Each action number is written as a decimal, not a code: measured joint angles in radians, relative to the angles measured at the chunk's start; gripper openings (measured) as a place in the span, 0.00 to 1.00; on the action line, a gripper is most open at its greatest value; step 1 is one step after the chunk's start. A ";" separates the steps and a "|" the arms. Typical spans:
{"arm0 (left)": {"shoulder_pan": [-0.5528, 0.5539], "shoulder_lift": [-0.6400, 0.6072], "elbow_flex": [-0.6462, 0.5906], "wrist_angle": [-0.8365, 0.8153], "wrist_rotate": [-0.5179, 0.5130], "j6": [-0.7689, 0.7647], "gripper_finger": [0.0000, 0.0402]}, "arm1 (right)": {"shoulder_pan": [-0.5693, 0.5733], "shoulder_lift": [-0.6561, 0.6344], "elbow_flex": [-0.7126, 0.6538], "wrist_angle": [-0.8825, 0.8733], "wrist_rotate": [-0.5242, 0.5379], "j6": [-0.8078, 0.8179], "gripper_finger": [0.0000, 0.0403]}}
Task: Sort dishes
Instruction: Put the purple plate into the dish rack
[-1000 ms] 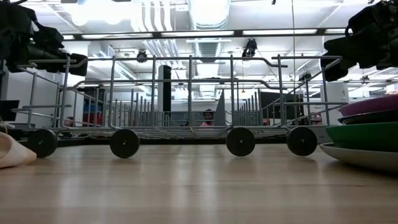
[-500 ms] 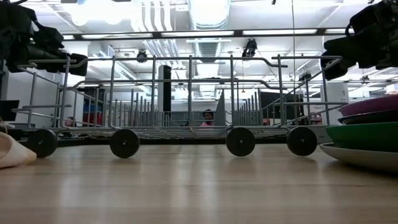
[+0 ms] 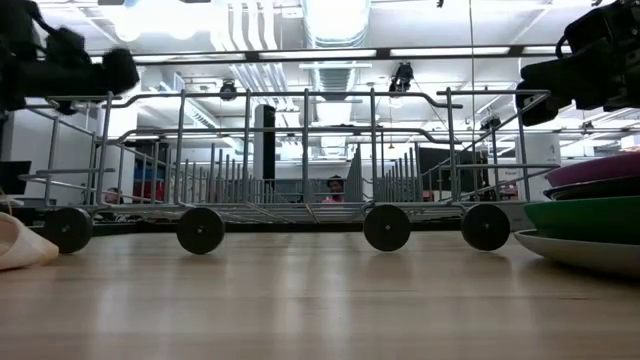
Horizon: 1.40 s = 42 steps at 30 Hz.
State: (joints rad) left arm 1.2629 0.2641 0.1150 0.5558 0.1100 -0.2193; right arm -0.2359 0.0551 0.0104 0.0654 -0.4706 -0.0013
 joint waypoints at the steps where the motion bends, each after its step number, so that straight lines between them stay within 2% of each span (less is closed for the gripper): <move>1: 0.000 -0.008 0.000 0.033 0.083 -0.033 0.00 | 0.000 0.000 0.000 0.000 0.000 0.000 0.00; 4: -0.001 -0.026 0.000 0.127 0.297 -0.150 0.00 | 0.000 0.000 0.000 0.015 0.000 -0.008 0.00; 7: -0.014 -0.042 0.000 0.220 0.404 -0.264 0.00 | 0.000 0.000 0.000 0.028 0.000 -0.010 0.00; 10: -0.045 -0.058 0.000 0.284 0.428 -0.324 0.00 | 0.000 0.000 0.000 0.029 0.000 -0.009 0.00; 13: -0.091 -0.069 0.000 0.332 0.431 -0.315 0.00 | 0.000 0.000 0.000 0.029 0.000 -0.010 0.00; 16: -0.128 -0.060 0.026 0.303 0.431 -0.295 0.00 | 0.000 0.000 0.000 0.037 0.000 -0.002 0.00; 28: -0.176 0.145 0.286 0.181 0.452 -0.287 0.00 | 0.000 0.000 0.000 0.212 -0.002 0.220 0.00; 30: -0.176 0.170 0.331 0.152 0.452 -0.289 0.00 | 0.000 0.000 0.007 0.211 -0.005 0.266 0.00; 33: -0.176 0.210 0.405 0.104 0.452 -0.285 0.00 | 0.000 0.000 0.038 0.188 -0.001 0.235 0.00; 35: -0.175 0.235 0.455 0.054 0.452 -0.273 0.00 | 0.000 0.000 0.075 0.133 0.002 0.238 0.00; 37: -0.175 0.255 0.508 -0.016 0.456 -0.327 0.00 | 0.000 0.000 0.127 0.058 0.023 0.218 0.00; 39: -0.174 0.277 0.557 -0.070 0.520 -0.342 0.00 | 0.000 0.000 0.191 -0.043 0.064 0.167 0.00; 42: -0.187 0.301 0.588 -0.089 0.737 -0.292 0.00 | 0.000 0.004 0.275 -0.193 0.113 0.099 0.00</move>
State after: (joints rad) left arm 1.0760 0.5649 0.7026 0.4667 0.8474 -0.5110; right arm -0.2359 0.0593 0.2852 -0.1272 -0.3577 0.0977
